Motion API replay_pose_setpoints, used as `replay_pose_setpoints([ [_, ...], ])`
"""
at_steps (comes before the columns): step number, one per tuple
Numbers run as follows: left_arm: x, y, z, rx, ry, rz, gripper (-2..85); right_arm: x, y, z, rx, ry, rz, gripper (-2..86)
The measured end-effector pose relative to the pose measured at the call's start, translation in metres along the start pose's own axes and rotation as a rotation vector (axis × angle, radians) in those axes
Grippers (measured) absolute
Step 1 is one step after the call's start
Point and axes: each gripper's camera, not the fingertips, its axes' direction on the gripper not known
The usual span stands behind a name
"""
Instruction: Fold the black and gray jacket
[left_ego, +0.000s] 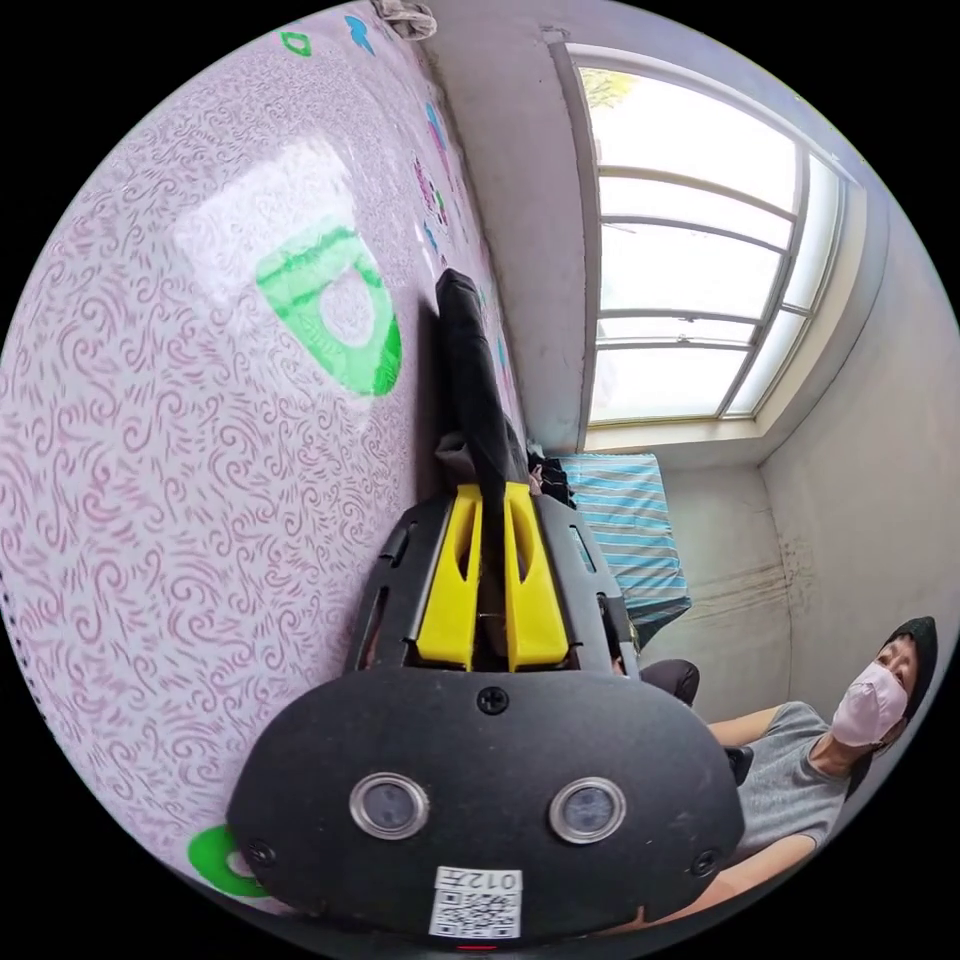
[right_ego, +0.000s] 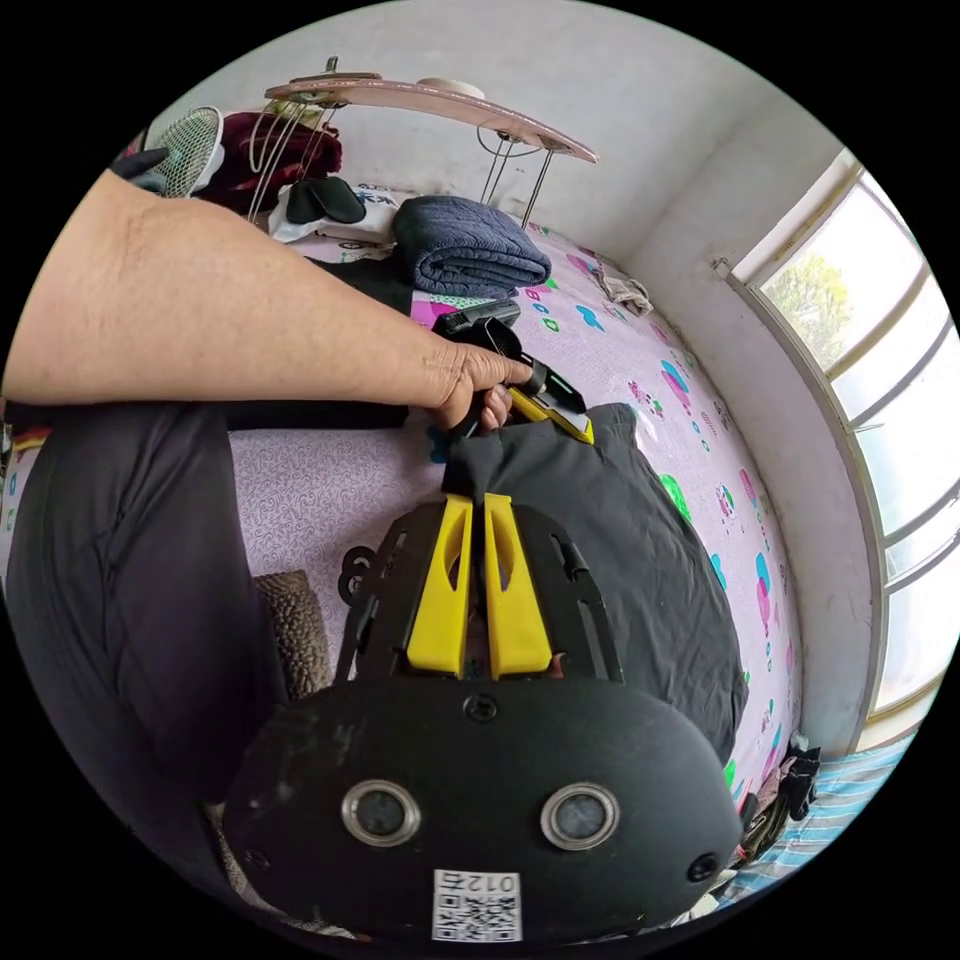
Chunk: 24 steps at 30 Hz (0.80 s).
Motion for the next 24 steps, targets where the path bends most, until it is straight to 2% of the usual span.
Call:
replay_pose_setpoints([
  [6, 0.01, 0.029, -0.012, 0.045, -0.081, 0.022, 3.4, 0.025, -0.108, -0.033, 0.038, -0.072, 0.032, -0.9],
  [15, 0.051, 0.068, -0.043, 0.118, -0.192, 0.11, 3.1, 0.101, -0.313, -0.124, 0.199, -0.16, 0.052, -0.9],
  [21, 0.087, 0.09, -0.025, 0.162, -0.207, 0.178, 2.9, 0.204, -0.429, -0.193, 0.305, -0.198, 0.124, -0.9],
  [24, 0.103, 0.096, 0.003, 0.168, -0.215, 0.202, 2.9, 0.282, -0.473, -0.222, 0.346, -0.239, 0.215, -0.9],
])
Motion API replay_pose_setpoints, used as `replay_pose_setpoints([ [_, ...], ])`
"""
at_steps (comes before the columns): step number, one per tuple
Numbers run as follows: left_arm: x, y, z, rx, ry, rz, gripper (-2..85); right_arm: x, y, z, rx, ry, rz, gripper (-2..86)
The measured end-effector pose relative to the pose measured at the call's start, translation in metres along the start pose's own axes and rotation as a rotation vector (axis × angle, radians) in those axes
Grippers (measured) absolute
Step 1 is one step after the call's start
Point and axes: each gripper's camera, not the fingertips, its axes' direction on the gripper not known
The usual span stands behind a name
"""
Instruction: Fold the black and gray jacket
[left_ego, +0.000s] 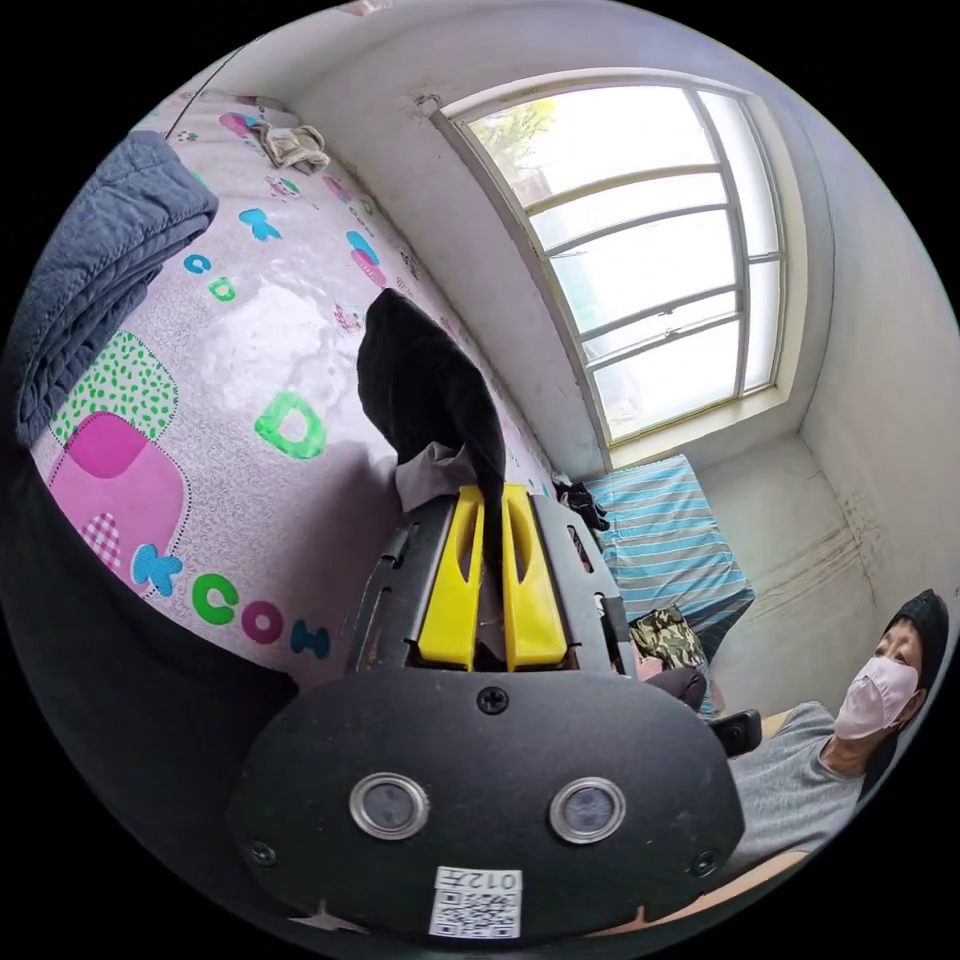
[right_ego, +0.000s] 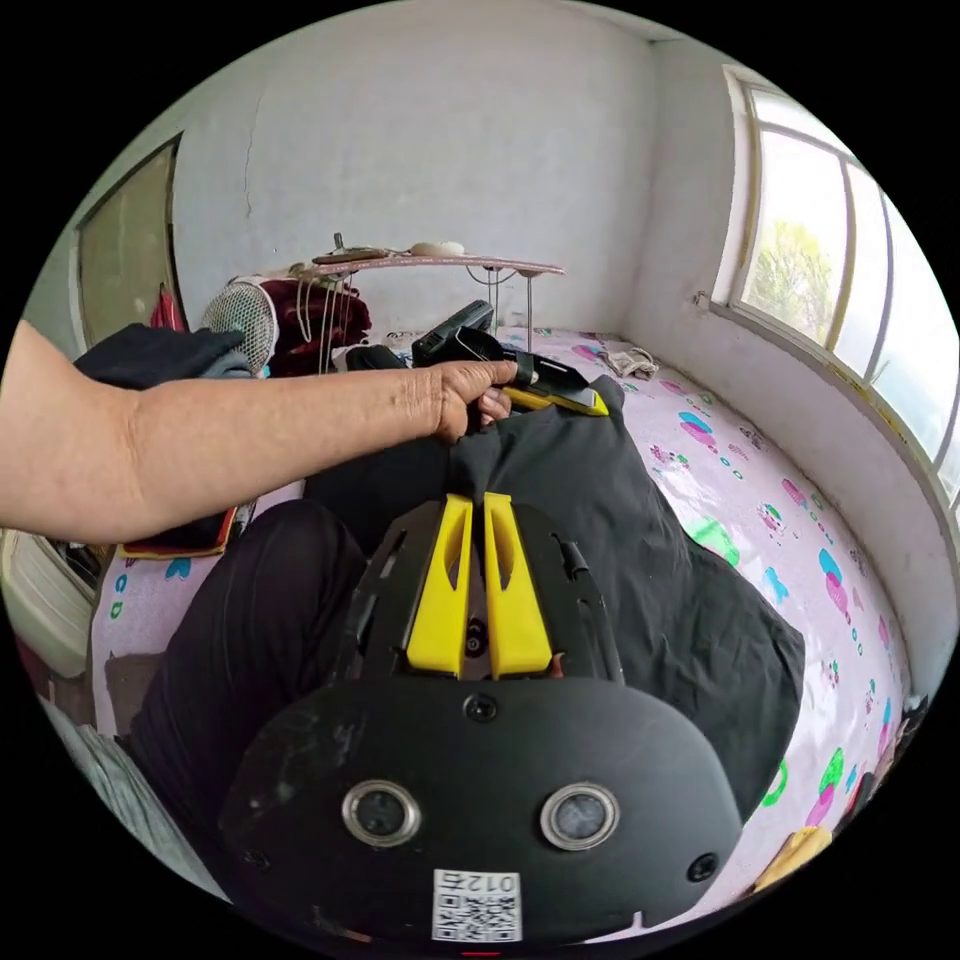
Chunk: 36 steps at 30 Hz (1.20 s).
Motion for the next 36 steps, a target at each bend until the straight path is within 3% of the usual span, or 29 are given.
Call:
replay_pose_setpoints([
  [9, 0.081, 0.022, 0.125, -0.014, 0.011, 0.085, 2.2, 0.233, -0.169, -0.115, 0.168, -0.031, 0.274, -0.8],
  [14, 0.117, 0.042, 0.224, -0.056, -0.012, 0.114, 1.8, 0.42, -0.227, -0.188, 0.248, -0.083, 0.494, -0.8],
  [18, 0.135, 0.067, 0.326, -0.11, -0.037, 0.111, 1.5, 0.55, -0.233, -0.231, 0.287, -0.083, 0.673, -0.7],
  [20, 0.139, 0.081, 0.374, -0.145, -0.069, 0.121, 1.5, 0.637, -0.219, -0.245, 0.336, -0.12, 0.865, -0.6],
  [27, 0.106, 0.148, 0.549, -0.373, -0.091, 0.071, 1.9, 0.805, -0.158, -0.224, 0.334, -0.061, 1.382, 0.1],
  [31, 0.111, 0.176, 0.547, -0.343, -0.009, 0.183, 2.1, 0.87, -0.166, -0.196, 0.328, -0.087, 1.582, 0.9],
  [36, 0.123, 0.247, 0.487, -0.442, -0.181, 0.518, 3.9, 0.926, -0.214, -0.188, 0.42, -0.17, 1.702, 5.3],
])
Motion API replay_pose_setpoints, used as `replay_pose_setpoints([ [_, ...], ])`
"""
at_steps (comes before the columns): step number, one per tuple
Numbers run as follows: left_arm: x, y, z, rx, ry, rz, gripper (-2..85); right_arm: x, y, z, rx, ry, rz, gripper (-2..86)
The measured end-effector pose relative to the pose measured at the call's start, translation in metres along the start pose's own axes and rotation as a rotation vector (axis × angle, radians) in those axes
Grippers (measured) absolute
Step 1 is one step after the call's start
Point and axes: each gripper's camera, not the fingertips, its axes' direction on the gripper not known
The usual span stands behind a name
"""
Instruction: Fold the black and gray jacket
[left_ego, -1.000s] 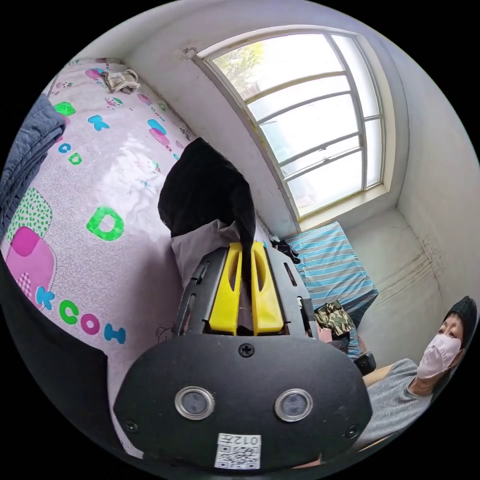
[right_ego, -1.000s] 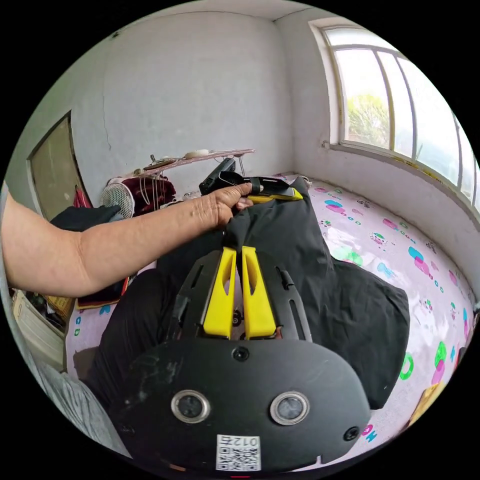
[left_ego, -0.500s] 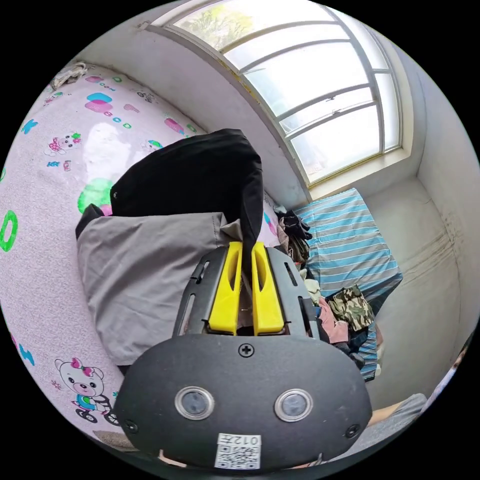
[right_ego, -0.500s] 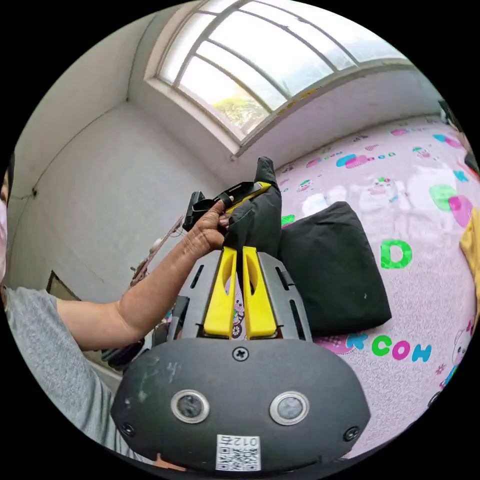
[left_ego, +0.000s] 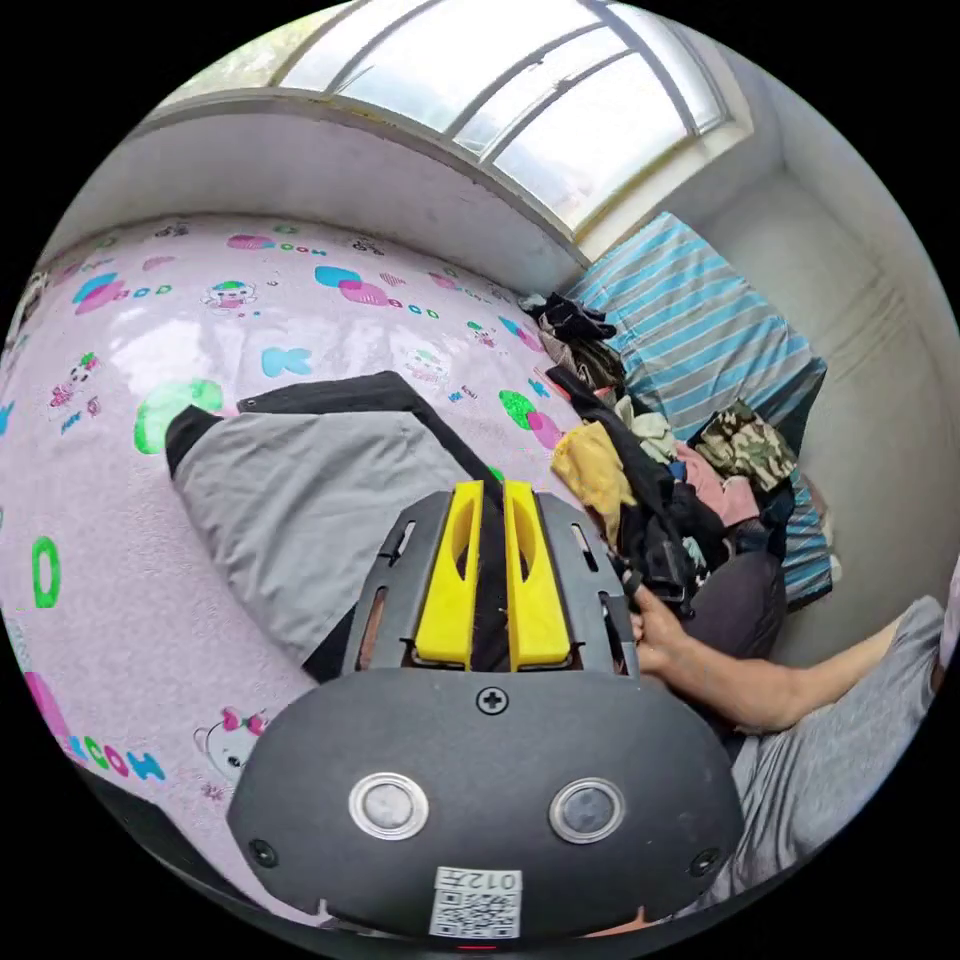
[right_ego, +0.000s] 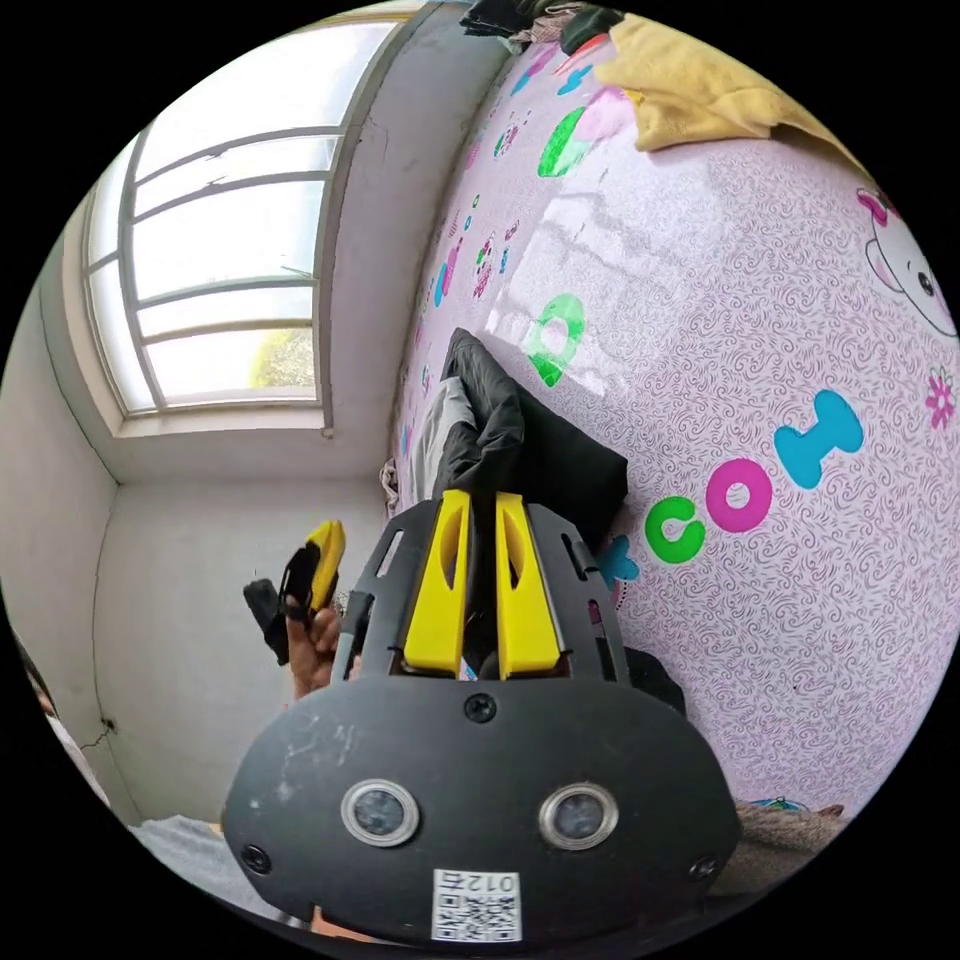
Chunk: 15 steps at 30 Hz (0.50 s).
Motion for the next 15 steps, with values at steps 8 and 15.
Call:
replay_pose_setpoints([
  [8, 0.052, 0.133, 0.059, -0.308, -0.299, 0.133, 9.1, -0.13, -0.043, 0.046, 0.026, 0.132, -0.059, 10.7],
  [15, 0.074, 0.183, 0.167, -0.481, -0.518, 0.212, 10.2, -0.199, -0.059, 0.072, 0.013, 0.178, -0.094, 9.0],
])
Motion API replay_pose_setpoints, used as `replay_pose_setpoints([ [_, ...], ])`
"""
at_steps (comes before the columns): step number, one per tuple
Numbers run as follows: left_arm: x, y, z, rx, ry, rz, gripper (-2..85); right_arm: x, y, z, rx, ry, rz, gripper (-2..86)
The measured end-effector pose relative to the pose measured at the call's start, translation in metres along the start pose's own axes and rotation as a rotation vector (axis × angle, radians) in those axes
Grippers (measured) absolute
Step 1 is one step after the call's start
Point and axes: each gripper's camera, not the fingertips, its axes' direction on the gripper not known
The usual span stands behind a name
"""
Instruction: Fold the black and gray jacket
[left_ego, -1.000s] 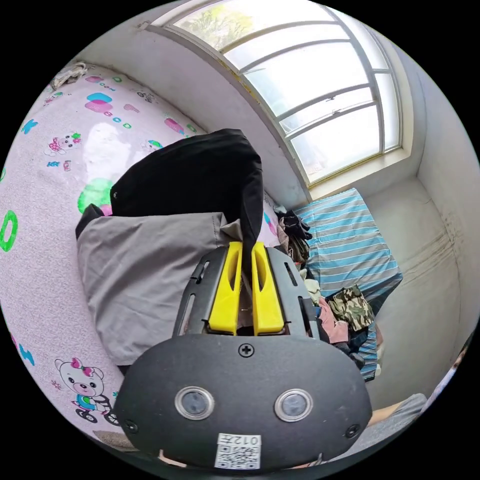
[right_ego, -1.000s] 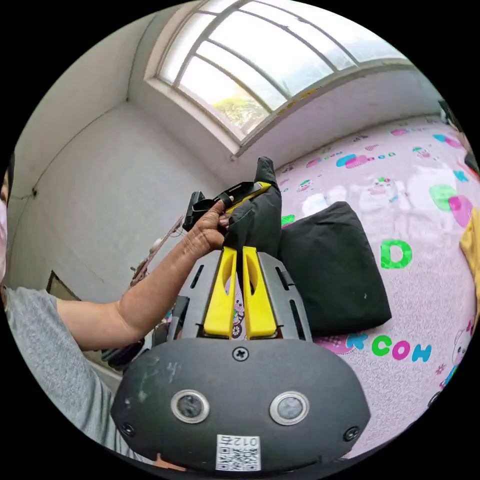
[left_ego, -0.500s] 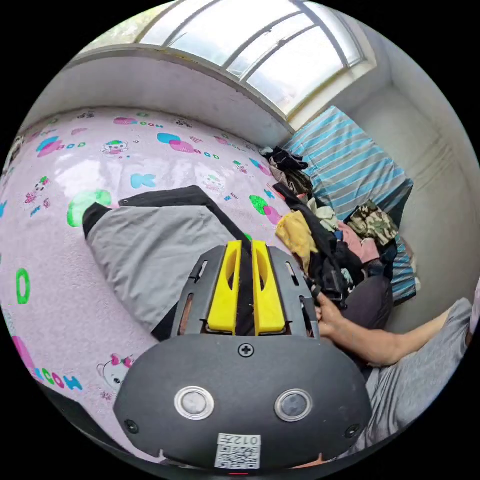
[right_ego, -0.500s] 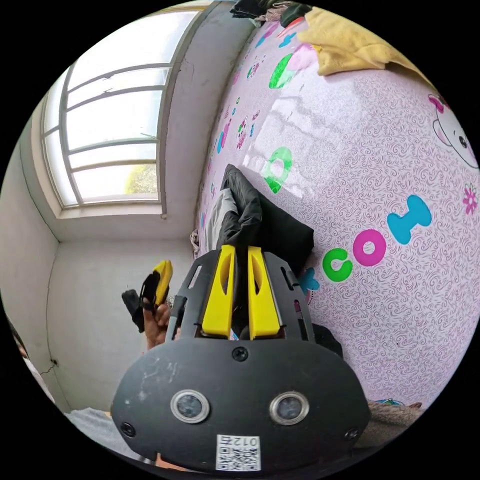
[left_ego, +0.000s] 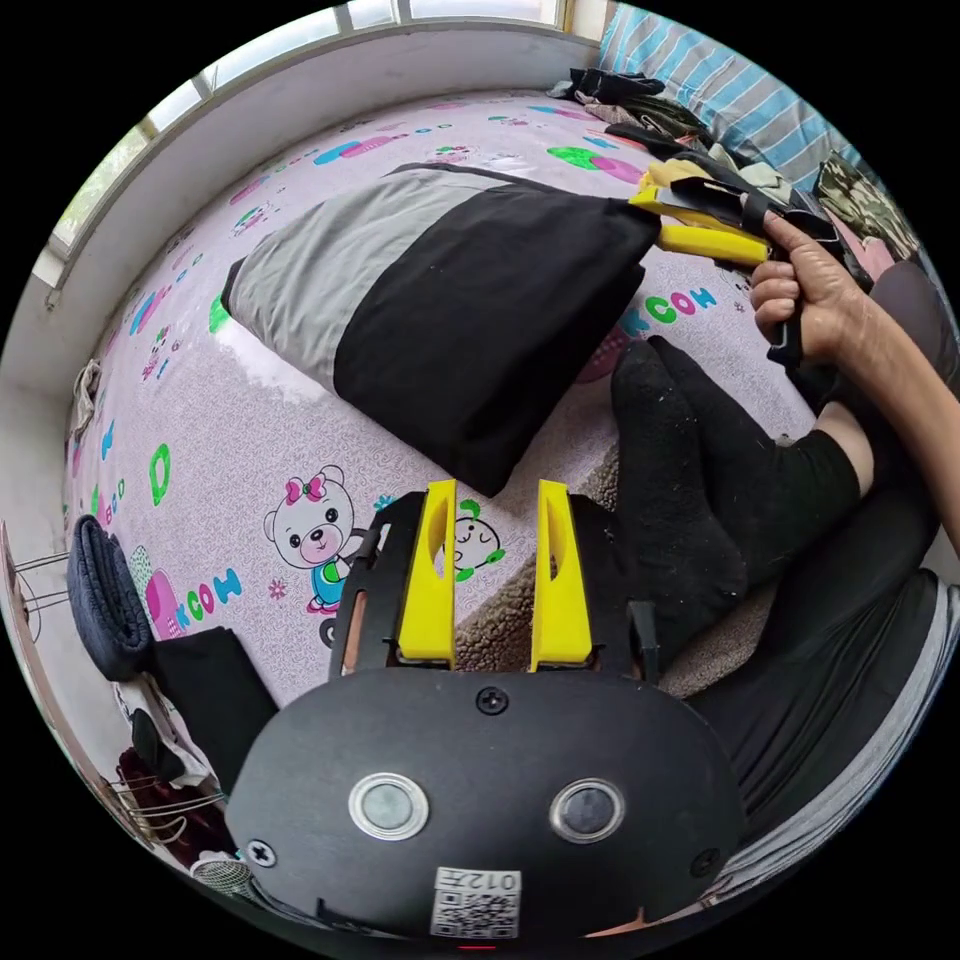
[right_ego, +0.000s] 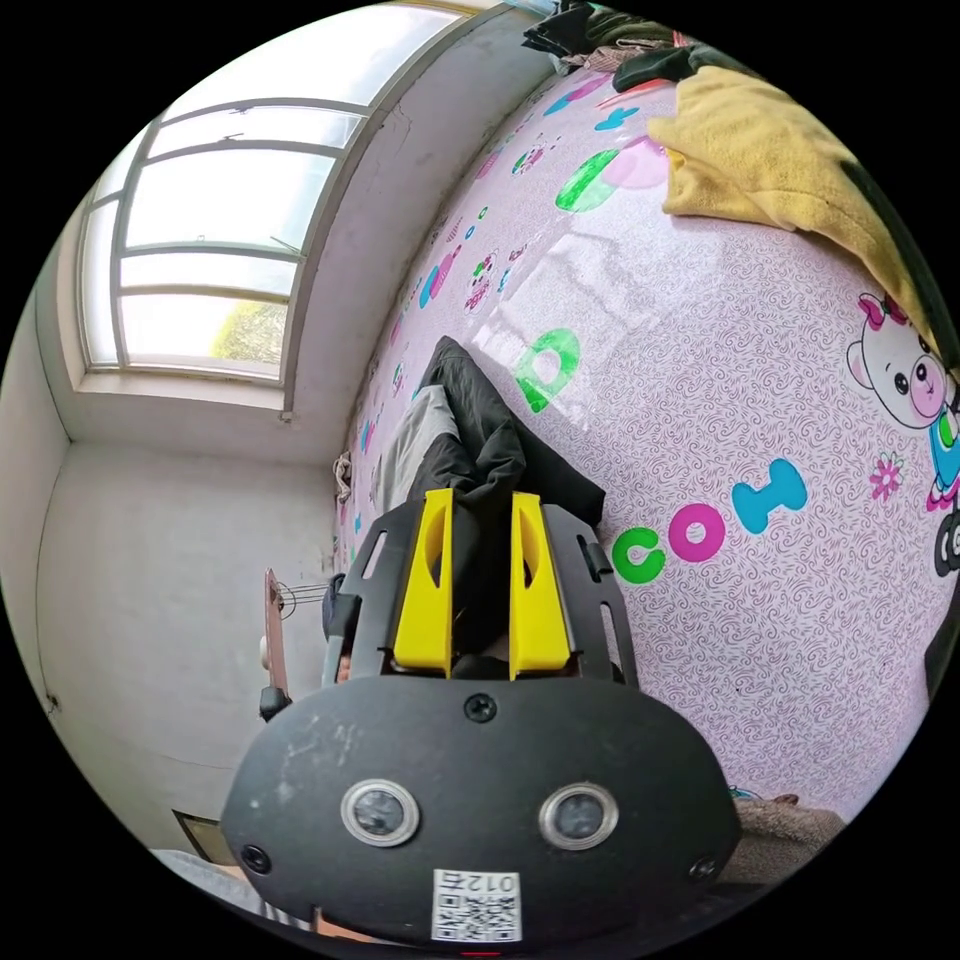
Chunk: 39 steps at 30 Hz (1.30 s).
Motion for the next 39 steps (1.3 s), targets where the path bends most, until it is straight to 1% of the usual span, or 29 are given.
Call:
replay_pose_setpoints([
  [3, 0.013, -0.008, 0.024, -0.008, -0.014, -0.049, 9.8, -0.018, -0.004, 0.007, -0.012, -0.008, 0.011, 8.9],
  [6, 0.026, -0.016, 0.05, -0.067, -0.031, -0.066, 8.6, -0.037, -0.008, 0.014, -0.023, -0.006, 0.015, 8.5],
  [9, 0.033, -0.017, 0.061, -0.043, -0.057, -0.102, 5.7, -0.055, -0.013, 0.02, -0.038, -0.019, 0.001, 4.4],
  [11, 0.035, -0.016, 0.06, -0.017, -0.053, -0.116, 3.9, -0.08, -0.017, 0.014, -0.029, -0.026, -0.048, 1.5],
  [13, 0.038, -0.013, 0.057, 0.014, -0.06, -0.114, 2.3, -0.108, -0.018, 0.013, -0.033, 0.022, -0.127, 0.6],
  [14, 0.041, -0.01, 0.058, 0.031, -0.074, -0.109, 1.8, -0.12, -0.019, 0.019, -0.06, 0.096, -0.166, 0.2],
  [15, 0.045, -0.008, 0.064, 0.028, -0.096, -0.098, 1.3, -0.119, -0.021, 0.026, -0.09, 0.133, -0.162, 0.1],
  [16, 0.046, -0.007, 0.07, 0.013, -0.094, -0.092, 1.2, -0.107, -0.023, 0.036, -0.132, 0.158, -0.111, -0.1],
  [18, 0.05, -0.005, 0.094, -0.054, -0.071, -0.074, 0.8, -0.074, -0.022, 0.041, -0.151, 0.119, 0.019, -0.3],
  [20, 0.055, -0.005, 0.102, -0.059, -0.083, -0.065, 0.6, -0.04, -0.014, 0.039, -0.144, 0.055, 0.154, -0.4],
  [21, 0.059, -0.004, 0.104, -0.056, -0.097, -0.058, 0.6, -0.036, -0.013, 0.038, -0.14, 0.043, 0.171, -0.4],
  [25, 0.077, 0.005, 0.102, 0.008, -0.167, -0.015, 0.4, -0.048, -0.016, 0.023, -0.123, 0.029, 0.132, -0.3],
  [33, 0.125, 0.031, 0.097, 0.142, -0.404, 0.085, 0.0, -0.044, -0.016, -0.009, -0.097, 0.003, 0.143, -0.3],
  [35, 0.131, 0.033, 0.102, 0.126, -0.44, 0.114, 0.0, -0.042, -0.019, -0.016, -0.113, 0.029, 0.126, -0.3],
  [39, 0.13, 0.032, 0.111, 0.072, -0.436, 0.132, -0.1, -0.025, -0.021, -0.027, -0.121, 0.027, 0.156, -0.3],
])
